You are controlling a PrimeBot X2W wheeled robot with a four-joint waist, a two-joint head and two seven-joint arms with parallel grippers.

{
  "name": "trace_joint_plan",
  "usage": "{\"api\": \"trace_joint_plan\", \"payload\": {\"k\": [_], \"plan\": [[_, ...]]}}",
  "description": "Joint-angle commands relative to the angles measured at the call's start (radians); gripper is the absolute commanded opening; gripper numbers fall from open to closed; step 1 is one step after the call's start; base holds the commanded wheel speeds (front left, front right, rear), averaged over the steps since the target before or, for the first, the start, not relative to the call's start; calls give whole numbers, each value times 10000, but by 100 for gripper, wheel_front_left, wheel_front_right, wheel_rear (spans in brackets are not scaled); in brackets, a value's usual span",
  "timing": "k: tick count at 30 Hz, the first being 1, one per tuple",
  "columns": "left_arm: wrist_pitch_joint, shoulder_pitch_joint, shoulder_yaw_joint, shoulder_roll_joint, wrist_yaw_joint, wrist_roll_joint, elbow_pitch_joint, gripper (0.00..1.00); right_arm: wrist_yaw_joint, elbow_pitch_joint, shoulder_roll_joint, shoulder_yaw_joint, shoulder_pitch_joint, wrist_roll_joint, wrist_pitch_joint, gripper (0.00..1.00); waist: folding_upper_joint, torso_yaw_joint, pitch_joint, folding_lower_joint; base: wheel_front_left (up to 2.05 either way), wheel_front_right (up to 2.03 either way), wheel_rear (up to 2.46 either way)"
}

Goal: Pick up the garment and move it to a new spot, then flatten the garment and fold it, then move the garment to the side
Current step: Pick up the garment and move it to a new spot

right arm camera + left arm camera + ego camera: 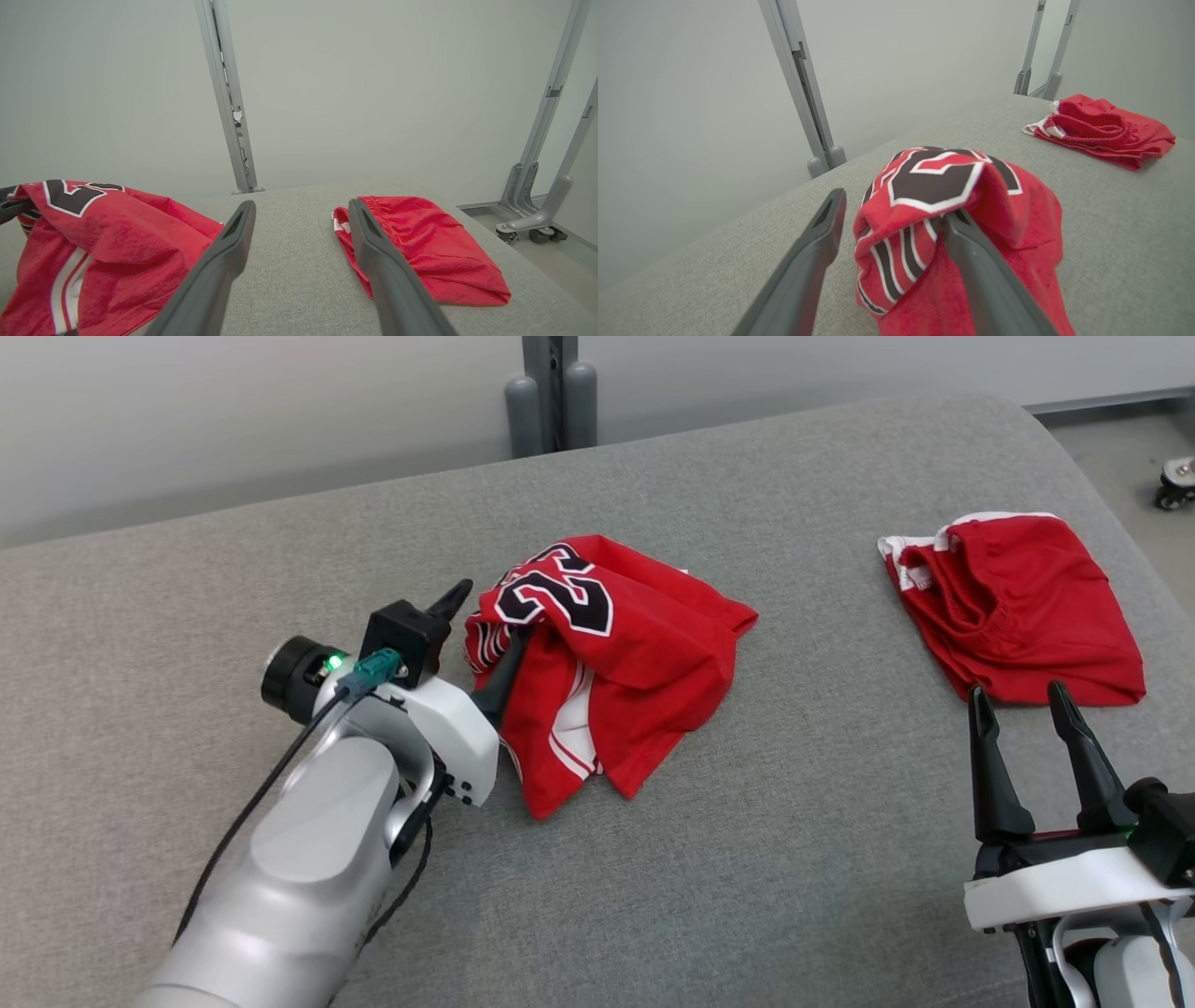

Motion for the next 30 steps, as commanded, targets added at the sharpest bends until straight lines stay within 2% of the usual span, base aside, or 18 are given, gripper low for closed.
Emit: {"api": "trace_joint_plan", "payload": {"k": [1, 7, 15, 22, 30], "plan": [[-57, 265, 146, 27, 70, -33, -170, 100, 3, 11, -47, -40, 65, -12, -34, 100, -1, 186, -159, 0, 0, 0, 0], [-54, 1055, 802, 40, 214, -67, -992, 100, 3, 42, -47, -167, 172, -55, 18, 100, -1, 571, -493, 0, 0, 0, 0], [-55, 2704, 2007, 192, 597, 240, -2869, 100, 3, 165, -42, -408, 404, -161, 29, 100, -1, 1204, -1023, 0, 0, 0, 0], [-56, 4366, 3202, -154, 1000, -129, -4154, 100, 3, 514, -47, -254, 599, -4, -108, 100, -1, 1549, -1411, 0, 0, 0, 0], [-57, 6154, 4075, -338, 1500, 141, -5594, 100, 3, 905, -47, -57, 835, 118, -315, 100, -1, 1720, -1675, 0, 0, 0, 0]]}}
